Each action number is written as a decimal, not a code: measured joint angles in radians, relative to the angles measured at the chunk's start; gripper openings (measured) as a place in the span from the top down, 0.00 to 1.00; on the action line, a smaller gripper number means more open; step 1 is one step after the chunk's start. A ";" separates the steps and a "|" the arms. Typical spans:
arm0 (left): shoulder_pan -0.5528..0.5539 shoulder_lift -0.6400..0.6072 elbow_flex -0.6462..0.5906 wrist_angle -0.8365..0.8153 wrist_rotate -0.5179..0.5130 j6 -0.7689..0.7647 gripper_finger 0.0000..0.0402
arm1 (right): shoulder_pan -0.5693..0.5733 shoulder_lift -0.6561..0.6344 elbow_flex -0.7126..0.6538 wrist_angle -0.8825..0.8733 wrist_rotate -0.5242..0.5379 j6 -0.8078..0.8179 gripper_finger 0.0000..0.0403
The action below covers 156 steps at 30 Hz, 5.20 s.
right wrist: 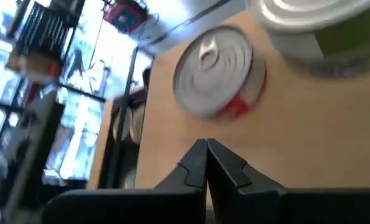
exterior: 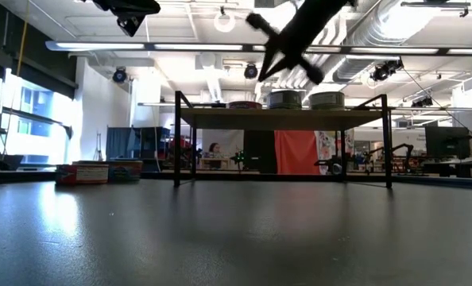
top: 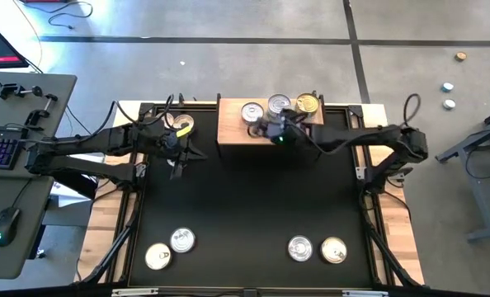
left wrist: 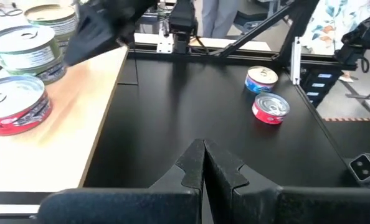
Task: Stack canned seafood by type on shelf
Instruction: Stack the red tuna can on top of the red tuna can on the shelf
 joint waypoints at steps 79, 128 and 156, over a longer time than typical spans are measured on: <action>-0.633 1.001 0.286 0.089 -0.323 -0.623 1.00 | 0.691 0.128 -0.229 0.074 -0.400 -0.062 1.00; -0.506 1.254 0.452 0.410 -0.274 -0.522 1.00 | 0.705 0.044 -0.447 0.121 -0.360 0.186 1.00; -0.487 1.285 0.457 0.243 -0.401 -0.473 1.00 | 0.706 0.034 -0.261 0.136 -0.231 0.048 1.00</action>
